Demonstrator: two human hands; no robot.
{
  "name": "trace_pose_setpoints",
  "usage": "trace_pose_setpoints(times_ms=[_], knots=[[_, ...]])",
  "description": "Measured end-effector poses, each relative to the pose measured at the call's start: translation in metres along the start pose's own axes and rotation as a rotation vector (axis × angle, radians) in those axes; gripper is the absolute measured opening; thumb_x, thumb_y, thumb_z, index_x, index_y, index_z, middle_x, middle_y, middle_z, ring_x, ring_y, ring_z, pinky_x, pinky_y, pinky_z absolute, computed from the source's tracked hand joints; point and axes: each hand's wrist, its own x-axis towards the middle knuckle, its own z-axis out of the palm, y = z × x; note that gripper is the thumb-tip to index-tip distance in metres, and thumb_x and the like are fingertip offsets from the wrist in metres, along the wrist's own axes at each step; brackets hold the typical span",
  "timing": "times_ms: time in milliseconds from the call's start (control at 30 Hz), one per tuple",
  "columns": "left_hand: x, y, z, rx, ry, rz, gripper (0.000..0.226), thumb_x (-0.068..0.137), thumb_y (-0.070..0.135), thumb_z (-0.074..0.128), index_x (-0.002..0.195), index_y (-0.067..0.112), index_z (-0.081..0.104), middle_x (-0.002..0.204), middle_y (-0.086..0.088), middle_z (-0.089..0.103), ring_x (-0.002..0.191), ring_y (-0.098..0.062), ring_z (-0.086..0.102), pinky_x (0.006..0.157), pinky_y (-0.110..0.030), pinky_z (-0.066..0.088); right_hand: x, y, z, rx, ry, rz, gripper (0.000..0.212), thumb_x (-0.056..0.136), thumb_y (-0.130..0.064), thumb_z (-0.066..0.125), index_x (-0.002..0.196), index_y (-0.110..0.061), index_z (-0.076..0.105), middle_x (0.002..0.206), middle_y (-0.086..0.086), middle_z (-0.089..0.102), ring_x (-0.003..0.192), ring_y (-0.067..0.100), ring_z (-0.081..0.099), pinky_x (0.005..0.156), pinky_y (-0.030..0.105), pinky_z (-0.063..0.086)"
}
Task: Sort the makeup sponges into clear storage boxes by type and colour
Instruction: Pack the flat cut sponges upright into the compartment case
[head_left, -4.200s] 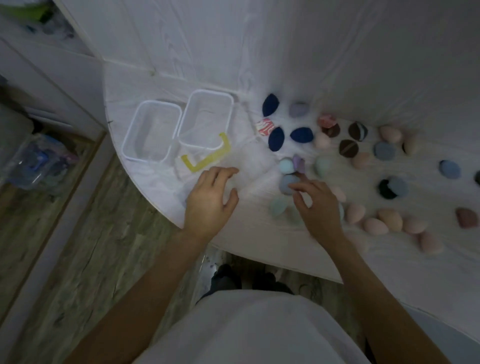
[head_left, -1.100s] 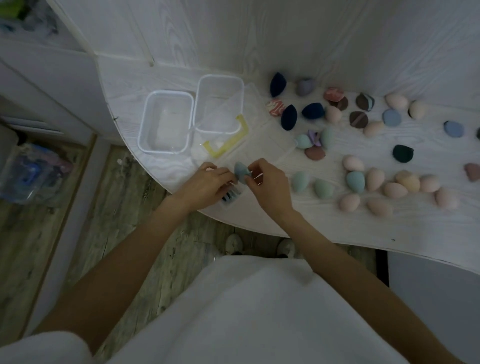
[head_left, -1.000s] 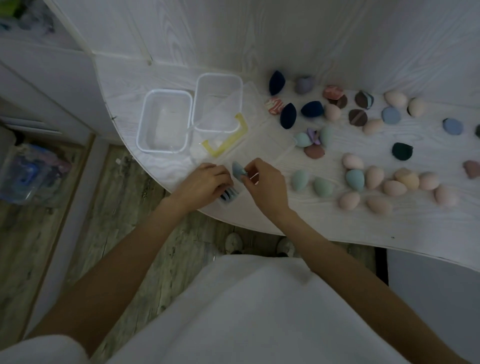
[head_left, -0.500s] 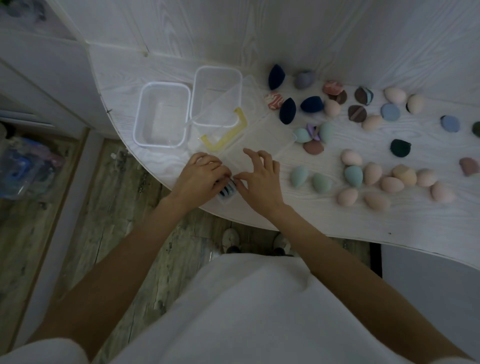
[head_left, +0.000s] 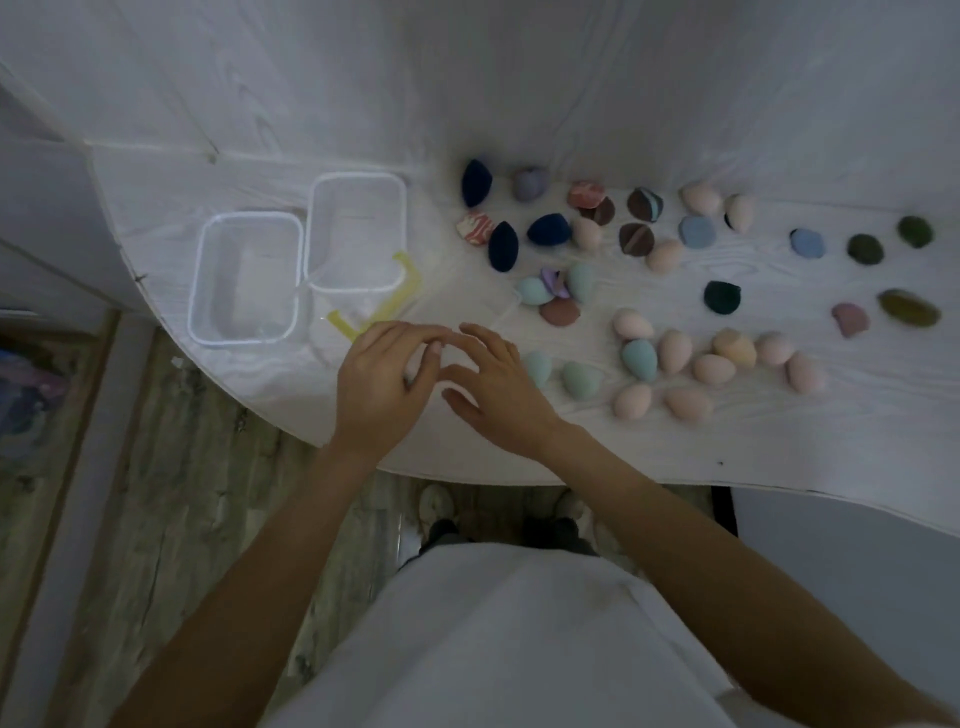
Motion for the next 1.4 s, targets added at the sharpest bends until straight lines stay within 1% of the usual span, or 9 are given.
trace_pose_setpoints(times_ms=[133, 367, 567, 800, 933, 1033, 1100, 1267, 1400], knots=[[0.027, 0.041, 0.037, -0.135, -0.053, 0.090, 0.023, 0.093, 0.020, 0.049, 0.098, 0.010, 0.070, 0.090, 0.001, 0.071, 0.082, -0.012, 0.061, 0.078, -0.022, 0.046, -0.046, 0.044, -0.058, -0.021, -0.002, 0.025, 0.022, 0.088, -0.018, 0.058, 0.109, -0.015, 0.066, 0.125, 0.010, 0.059, 0.120, 0.027, 0.049, 0.095, 0.038, 0.040], [0.112, 0.134, 0.166, -0.374, -0.419, 0.027, 0.024, 0.087, 0.027, 0.050, 0.099, 0.015, 0.067, 0.085, 0.009, 0.069, 0.074, 0.007, 0.059, 0.068, -0.007, 0.043, -0.172, 0.191, -0.154, -0.055, 0.061, 0.450, 0.020, 0.092, -0.016, 0.055, 0.107, -0.015, 0.067, 0.092, 0.005, 0.071, 0.077, 0.023, 0.065, 0.065, 0.026, 0.045], [0.185, 0.157, 0.292, -0.047, -0.482, -0.049, 0.034, 0.087, 0.025, 0.050, 0.114, 0.008, 0.062, 0.111, -0.014, 0.063, 0.101, -0.033, 0.057, 0.089, -0.040, 0.044, -0.196, 0.329, -0.191, -0.102, 0.160, 0.633, 0.025, 0.092, -0.011, 0.052, 0.114, -0.013, 0.062, 0.111, 0.009, 0.064, 0.099, 0.027, 0.059, 0.081, 0.036, 0.047], [0.230, 0.158, 0.349, 0.520, -0.597, 0.069, 0.038, 0.092, 0.022, 0.043, 0.126, 0.006, 0.046, 0.123, -0.014, 0.053, 0.112, -0.032, 0.048, 0.097, -0.042, 0.029, -0.150, 0.443, -0.177, -0.137, -0.037, 0.620, 0.050, 0.094, -0.013, 0.049, 0.141, -0.006, 0.034, 0.146, 0.023, 0.031, 0.132, 0.041, 0.030, 0.110, 0.046, 0.025], [0.229, 0.149, 0.359, 0.522, -0.573, 0.071, 0.038, 0.095, 0.022, 0.041, 0.127, 0.004, 0.048, 0.119, -0.014, 0.057, 0.114, -0.033, 0.046, 0.104, -0.050, 0.020, -0.122, 0.475, -0.163, 0.032, -0.090, 0.748, 0.048, 0.101, -0.028, 0.033, 0.147, -0.019, 0.022, 0.154, 0.020, 0.007, 0.141, 0.037, 0.009, 0.115, 0.045, 0.013], [0.231, 0.149, 0.368, 0.536, -0.584, 0.042, 0.038, 0.097, 0.028, 0.039, 0.126, 0.006, 0.051, 0.120, -0.013, 0.057, 0.117, -0.032, 0.043, 0.106, -0.053, 0.017, -0.114, 0.485, -0.158, 0.005, -0.030, 0.793, 0.030, 0.100, -0.027, 0.039, 0.122, -0.013, 0.052, 0.131, 0.022, 0.043, 0.121, 0.038, 0.035, 0.092, 0.039, 0.036], [0.235, 0.152, 0.371, 0.540, -0.585, -0.010, 0.034, 0.097, 0.029, 0.041, 0.122, 0.011, 0.054, 0.120, -0.012, 0.056, 0.117, -0.031, 0.042, 0.104, -0.052, 0.019, -0.115, 0.479, -0.157, -0.011, 0.029, 0.787, 0.018, 0.096, -0.021, 0.048, 0.104, -0.007, 0.056, 0.110, 0.019, 0.051, 0.106, 0.033, 0.041, 0.074, 0.033, 0.034], [0.233, 0.153, 0.373, 0.465, -0.519, -0.014, 0.031, 0.088, 0.022, 0.058, 0.114, 0.006, 0.054, 0.113, -0.012, 0.061, 0.114, -0.031, 0.047, 0.104, -0.053, 0.021, -0.125, 0.443, -0.169, 0.036, 0.279, 0.709, 0.008, 0.089, -0.002, 0.051, 0.096, -0.004, 0.052, 0.095, 0.018, 0.052, 0.086, 0.031, 0.047, 0.067, 0.031, 0.034], [0.231, 0.148, 0.357, 0.310, -0.336, 0.214, 0.020, 0.071, 0.006, 0.070, 0.089, 0.006, 0.062, 0.084, -0.011, 0.065, 0.088, -0.032, 0.060, 0.105, -0.054, 0.030, -0.134, 0.393, -0.167, 0.050, 0.367, 0.576, 0.015, 0.090, -0.005, 0.057, 0.104, 0.000, 0.054, 0.098, 0.017, 0.055, 0.085, 0.028, 0.049, 0.069, 0.031, 0.038]])
